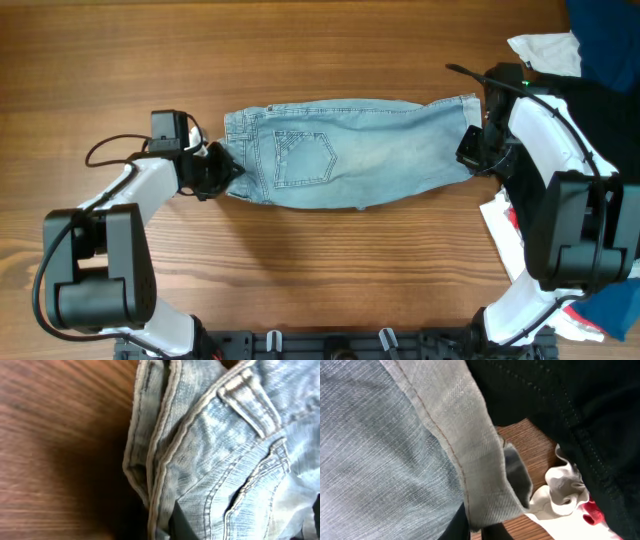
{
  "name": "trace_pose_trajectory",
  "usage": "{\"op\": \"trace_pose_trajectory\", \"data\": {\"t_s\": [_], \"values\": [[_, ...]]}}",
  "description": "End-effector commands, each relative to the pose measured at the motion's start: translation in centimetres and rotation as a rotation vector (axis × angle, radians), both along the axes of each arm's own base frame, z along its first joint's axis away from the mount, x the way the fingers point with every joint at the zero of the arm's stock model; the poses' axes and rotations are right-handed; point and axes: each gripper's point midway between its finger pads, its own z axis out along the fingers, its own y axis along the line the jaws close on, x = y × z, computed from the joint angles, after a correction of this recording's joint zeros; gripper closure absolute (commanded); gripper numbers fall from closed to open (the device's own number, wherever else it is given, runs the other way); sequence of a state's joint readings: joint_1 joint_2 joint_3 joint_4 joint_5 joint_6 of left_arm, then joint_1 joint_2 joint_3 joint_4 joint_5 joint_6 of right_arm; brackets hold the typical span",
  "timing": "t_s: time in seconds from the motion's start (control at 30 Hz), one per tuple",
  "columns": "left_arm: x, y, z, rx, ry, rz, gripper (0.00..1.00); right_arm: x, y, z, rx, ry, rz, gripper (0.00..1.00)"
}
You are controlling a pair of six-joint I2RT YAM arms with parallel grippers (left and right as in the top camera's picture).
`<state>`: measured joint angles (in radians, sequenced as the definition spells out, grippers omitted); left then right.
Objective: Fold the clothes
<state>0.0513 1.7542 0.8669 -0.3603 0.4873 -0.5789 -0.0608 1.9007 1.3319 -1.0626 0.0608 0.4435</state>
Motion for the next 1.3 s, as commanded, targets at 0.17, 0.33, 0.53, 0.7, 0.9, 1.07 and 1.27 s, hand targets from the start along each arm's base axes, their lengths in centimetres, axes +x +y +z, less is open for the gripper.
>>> {"op": "trace_pose_trajectory", "data": {"t_s": [0.17,0.33,0.53,0.7,0.9,1.07,1.27], "values": [[-0.4,5.1,2.4,0.028,-0.067,0.069,0.96,1.6,-1.1,3.7,-0.004,-0.112,-0.001,0.7],[-2.5,5.2,3.7,0.042,-0.043,0.026,0.96,5.2,10.5,11.4,0.506,-0.459,0.429,0.94],[-2.5,5.3,9.0,0.079,-0.193,0.022,0.96,2.5,19.6,8.6,0.542,-0.35,0.643,0.96],[-2.2,5.4,14.1,0.11,-0.336,0.026,0.96,0.4,25.3,6.2,0.618,-0.261,0.716,0.96],[-2.0,5.4,16.4,0.117,-0.377,0.028,0.96,-1.7,31.4,1.0,0.638,-0.151,0.72,0.96],[-0.9,5.6,19.5,0.131,-0.441,0.029,0.96,-4.5,34.7,-3.4,0.666,-0.039,0.728,0.96],[-0.8,5.1,21.5,0.117,-0.459,0.022,0.96,-7.2,40.1,-4.0,0.772,-0.045,0.793,0.96]]}}
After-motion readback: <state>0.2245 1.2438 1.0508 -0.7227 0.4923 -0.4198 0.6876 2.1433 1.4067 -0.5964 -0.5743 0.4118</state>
